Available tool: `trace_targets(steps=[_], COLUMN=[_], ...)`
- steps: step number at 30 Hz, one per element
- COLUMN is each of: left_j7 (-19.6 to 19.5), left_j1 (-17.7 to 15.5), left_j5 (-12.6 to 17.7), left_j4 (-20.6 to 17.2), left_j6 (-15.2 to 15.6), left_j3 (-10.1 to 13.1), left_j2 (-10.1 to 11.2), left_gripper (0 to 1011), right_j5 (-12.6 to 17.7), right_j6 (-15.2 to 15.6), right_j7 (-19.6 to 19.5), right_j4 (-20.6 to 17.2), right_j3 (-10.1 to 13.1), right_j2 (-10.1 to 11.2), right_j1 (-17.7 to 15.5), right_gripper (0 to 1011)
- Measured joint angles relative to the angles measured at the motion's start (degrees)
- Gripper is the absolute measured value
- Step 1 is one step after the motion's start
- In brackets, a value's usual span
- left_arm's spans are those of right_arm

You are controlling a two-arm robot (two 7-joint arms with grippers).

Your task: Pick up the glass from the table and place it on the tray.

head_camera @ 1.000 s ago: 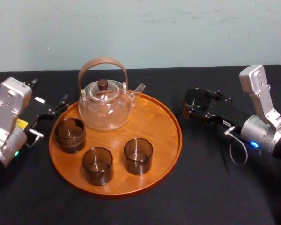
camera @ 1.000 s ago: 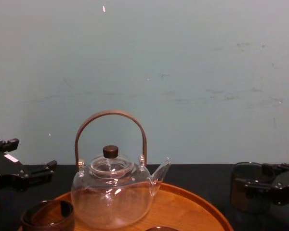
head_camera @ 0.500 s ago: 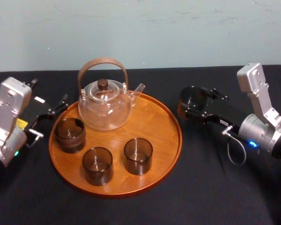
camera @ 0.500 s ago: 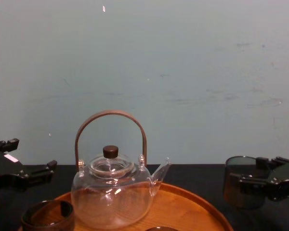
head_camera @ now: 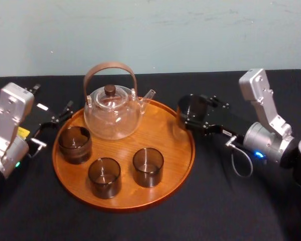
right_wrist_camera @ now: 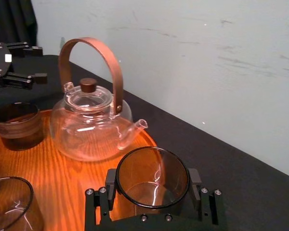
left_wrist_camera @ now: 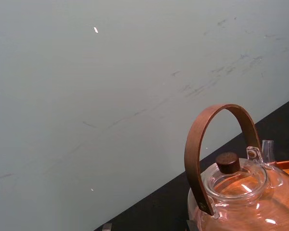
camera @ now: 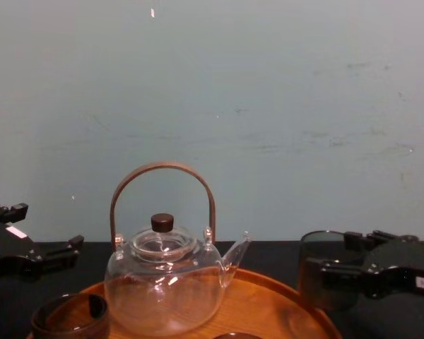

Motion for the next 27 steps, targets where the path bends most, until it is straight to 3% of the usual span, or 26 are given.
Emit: trace_targets(steps=[27], left_j7=[0.0], left_j1=[0.0], left_j5=[0.0], left_j4=[0.0], left_j6=[0.0], left_j3=[0.0], left_j2=[0.0], left_gripper=[1001], right_j5=[-1.0], right_j6=[-2.1], right_j7=[1.7], right_j4=[7.5], right_j3=[-4.7], right_j2=[-4.1], right_j1=[4.8], right_gripper=[900])
